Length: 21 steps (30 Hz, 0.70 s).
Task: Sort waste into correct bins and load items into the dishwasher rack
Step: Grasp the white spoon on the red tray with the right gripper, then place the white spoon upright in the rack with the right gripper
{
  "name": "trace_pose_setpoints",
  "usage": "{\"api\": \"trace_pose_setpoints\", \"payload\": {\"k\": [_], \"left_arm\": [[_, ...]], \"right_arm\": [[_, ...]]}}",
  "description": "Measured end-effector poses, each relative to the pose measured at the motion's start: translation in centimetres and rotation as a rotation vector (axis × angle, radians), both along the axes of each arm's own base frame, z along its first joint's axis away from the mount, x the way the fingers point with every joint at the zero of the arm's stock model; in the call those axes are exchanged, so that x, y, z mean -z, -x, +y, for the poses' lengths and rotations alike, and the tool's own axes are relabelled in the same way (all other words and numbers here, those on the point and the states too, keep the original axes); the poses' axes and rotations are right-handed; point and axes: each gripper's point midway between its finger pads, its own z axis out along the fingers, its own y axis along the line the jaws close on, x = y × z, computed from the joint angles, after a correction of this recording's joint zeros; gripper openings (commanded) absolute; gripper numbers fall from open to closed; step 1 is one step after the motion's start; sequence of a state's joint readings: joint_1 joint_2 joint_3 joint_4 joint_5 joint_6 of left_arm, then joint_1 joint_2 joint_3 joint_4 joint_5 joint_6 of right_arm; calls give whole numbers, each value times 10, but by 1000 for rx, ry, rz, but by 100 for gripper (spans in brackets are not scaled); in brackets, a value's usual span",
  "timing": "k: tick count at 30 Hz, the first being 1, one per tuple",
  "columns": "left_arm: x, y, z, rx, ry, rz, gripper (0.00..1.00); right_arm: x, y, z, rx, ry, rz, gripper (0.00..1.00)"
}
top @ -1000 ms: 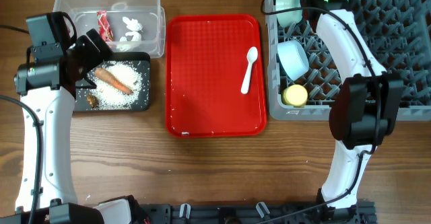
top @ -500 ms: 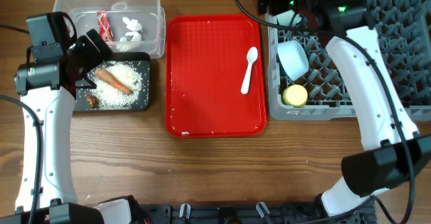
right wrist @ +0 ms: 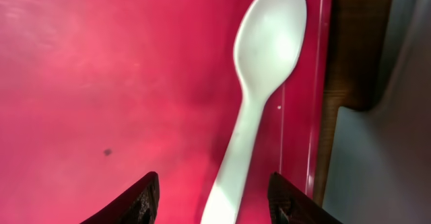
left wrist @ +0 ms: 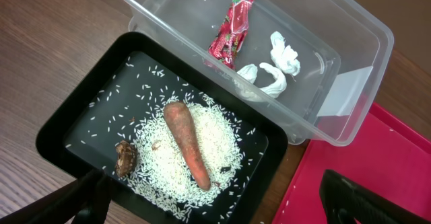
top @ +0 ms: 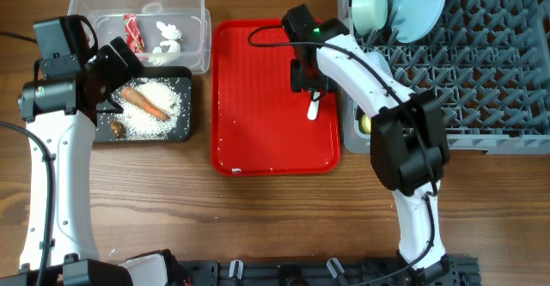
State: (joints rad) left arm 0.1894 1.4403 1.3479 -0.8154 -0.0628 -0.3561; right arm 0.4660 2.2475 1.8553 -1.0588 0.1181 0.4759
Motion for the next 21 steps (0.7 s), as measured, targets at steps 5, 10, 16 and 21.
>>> {"api": "trace_pose_setpoints", "payload": {"k": [5,10,16,21], "left_arm": [[0,0,0,0,0,0,100],[0,0,0,0,0,0,100],[0,0,0,0,0,0,100],[0,0,0,0,0,0,100]], "right_arm": [[18,-1,-5,13,33,19,50],[18,-3,-3,22,23,13,48],[33,4,-5,21,35,60,48],[35,4,-4,11,26,67,20]]}}
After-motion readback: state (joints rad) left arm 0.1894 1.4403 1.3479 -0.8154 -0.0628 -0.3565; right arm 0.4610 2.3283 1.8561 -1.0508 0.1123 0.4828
